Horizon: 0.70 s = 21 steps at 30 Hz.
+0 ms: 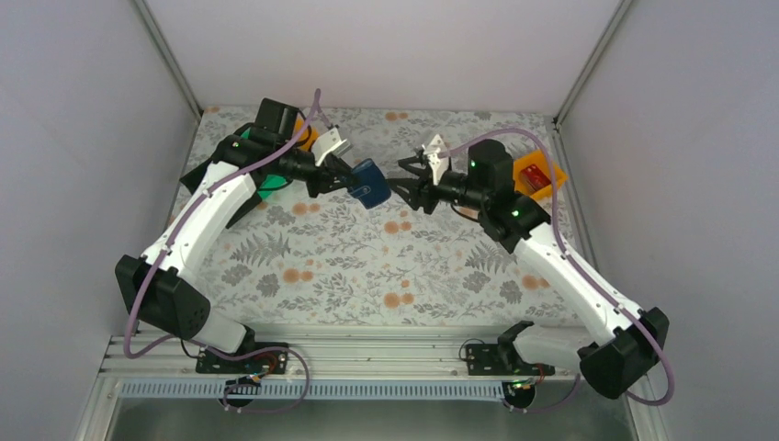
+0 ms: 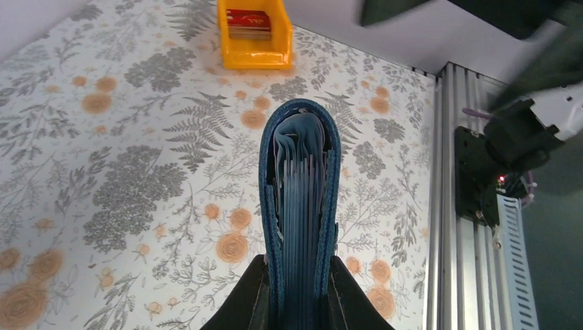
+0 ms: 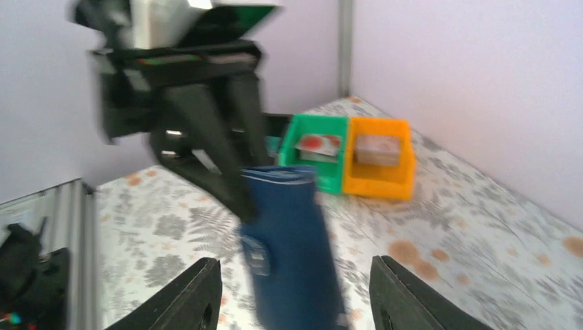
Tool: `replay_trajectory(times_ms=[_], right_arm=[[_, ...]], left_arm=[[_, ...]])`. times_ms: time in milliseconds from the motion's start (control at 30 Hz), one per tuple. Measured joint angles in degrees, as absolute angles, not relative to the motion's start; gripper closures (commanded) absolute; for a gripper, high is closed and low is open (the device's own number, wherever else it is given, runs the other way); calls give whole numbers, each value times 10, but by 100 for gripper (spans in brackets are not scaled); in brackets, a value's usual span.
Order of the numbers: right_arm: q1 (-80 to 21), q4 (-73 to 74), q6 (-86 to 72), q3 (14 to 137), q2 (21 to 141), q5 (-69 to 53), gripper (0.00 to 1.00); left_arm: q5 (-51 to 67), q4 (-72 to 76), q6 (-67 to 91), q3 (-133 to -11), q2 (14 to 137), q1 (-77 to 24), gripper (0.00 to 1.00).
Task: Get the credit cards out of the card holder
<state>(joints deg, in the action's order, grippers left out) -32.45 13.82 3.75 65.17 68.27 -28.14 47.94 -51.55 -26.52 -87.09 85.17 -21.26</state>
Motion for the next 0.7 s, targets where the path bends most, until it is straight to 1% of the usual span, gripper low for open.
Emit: replay_trajectory(times_ms=[133,167,300,567,700], right_arm=[[-369,111,54,640,671,-318,53],[-381,109,60,639,674,-327,53],[-397,102,78,637,693,-328,53],[-397,102,97,637,738,-272,53],[-397,102,98,639,746,-263,53]], left_arm=[[469,-497,-243,-871,852,-213,98],[468,-494,-239,-871,852,-213,98],[467,-489,-234,-871,852,-213,98],[482,-489,-238,-871,851,-213,98],[483,-490,-245,-871,851,-211,98]])
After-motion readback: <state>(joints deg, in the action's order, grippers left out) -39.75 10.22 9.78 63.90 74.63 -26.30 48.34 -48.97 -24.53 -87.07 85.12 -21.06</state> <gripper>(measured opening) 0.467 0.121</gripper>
